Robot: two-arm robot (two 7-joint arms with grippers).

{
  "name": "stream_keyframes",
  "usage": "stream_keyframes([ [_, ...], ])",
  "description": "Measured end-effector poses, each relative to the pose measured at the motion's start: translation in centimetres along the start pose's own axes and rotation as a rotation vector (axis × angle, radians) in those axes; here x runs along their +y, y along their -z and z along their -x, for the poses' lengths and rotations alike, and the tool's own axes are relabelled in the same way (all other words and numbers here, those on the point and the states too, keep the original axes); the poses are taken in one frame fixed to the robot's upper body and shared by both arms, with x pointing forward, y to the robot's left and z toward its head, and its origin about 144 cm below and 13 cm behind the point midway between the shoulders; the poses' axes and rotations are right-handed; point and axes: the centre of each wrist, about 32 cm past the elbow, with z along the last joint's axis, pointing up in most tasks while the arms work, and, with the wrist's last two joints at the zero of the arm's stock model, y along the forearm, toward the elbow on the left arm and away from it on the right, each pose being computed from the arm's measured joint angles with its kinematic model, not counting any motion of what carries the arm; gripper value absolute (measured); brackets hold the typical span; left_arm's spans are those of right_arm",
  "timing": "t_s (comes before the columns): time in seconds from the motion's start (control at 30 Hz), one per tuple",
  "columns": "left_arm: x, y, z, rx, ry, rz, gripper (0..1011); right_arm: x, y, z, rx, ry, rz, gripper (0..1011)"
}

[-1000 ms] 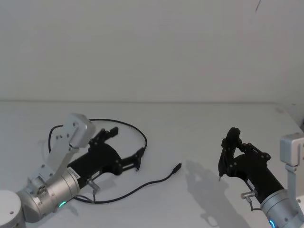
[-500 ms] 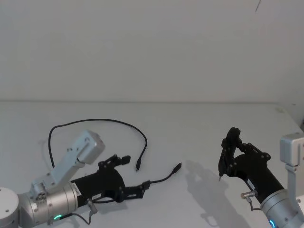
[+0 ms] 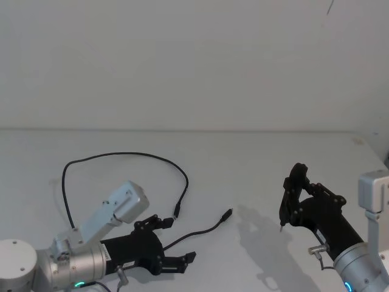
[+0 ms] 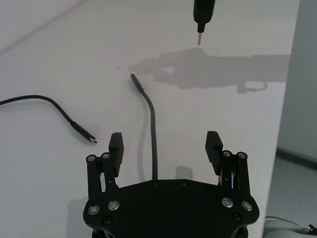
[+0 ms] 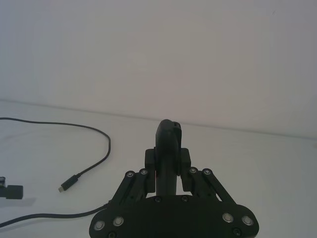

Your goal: Pick up the data cable with the one hand.

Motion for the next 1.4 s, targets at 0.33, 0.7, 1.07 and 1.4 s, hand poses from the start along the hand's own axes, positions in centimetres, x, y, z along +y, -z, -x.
stream_keyframes([
  [0.33,-1.5,0.2,0.1,0.001,-0.003,0.002,1000,0.0,0.0,0.0,0.000,0.000,0.000,279],
  [0.7,-3.0,0.5,0.5,0.028,-0.010,-0.002,738,0.0,0.0,0.0,0.000,0.000,0.000,279],
  [1.07,-3.4,0.7,0.6,0.043,-0.014,-0.020,394,0.0,0.0,0.0,0.000,0.000,0.000,279],
  [1.4,-3.4,0.7,0.6,0.047,-0.041,-0.018,54,0.0,0.0,0.0,0.000,0.000,0.000,279],
])
